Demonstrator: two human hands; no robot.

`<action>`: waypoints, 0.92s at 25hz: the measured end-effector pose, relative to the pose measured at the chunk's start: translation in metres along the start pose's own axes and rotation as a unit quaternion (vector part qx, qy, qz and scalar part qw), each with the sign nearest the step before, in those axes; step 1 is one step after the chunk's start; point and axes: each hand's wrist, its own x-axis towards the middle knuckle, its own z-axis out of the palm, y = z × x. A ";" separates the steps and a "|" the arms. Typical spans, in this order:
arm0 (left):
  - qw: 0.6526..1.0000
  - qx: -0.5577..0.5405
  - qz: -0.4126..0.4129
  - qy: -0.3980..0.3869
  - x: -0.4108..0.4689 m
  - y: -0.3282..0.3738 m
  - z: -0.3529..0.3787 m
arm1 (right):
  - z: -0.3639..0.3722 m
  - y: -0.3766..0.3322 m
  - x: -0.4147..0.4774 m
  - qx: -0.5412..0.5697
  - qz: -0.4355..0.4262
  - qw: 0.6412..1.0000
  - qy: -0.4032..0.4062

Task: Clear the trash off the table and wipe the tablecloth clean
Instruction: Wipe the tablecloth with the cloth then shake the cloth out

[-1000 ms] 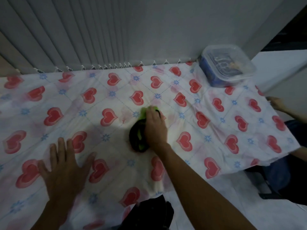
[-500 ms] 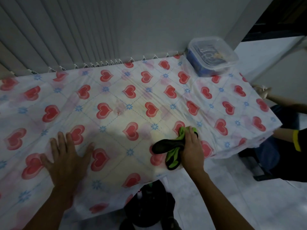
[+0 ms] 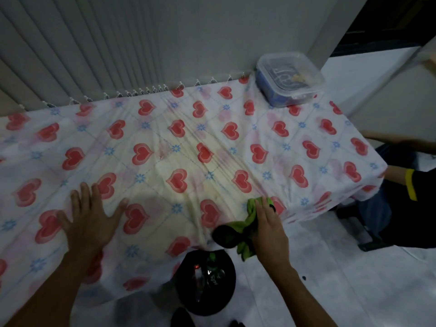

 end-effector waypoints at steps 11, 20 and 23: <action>0.993 0.042 0.083 0.074 -0.008 0.012 -0.022 | -0.083 -0.087 0.030 0.150 -0.065 0.985 0.059; 0.986 0.025 0.131 0.104 0.041 0.103 0.030 | 0.083 -0.237 0.151 0.008 -0.222 0.972 -0.075; 0.989 -0.056 0.084 0.105 0.037 0.097 0.040 | 0.093 -0.212 0.168 -0.012 -0.260 0.965 -0.043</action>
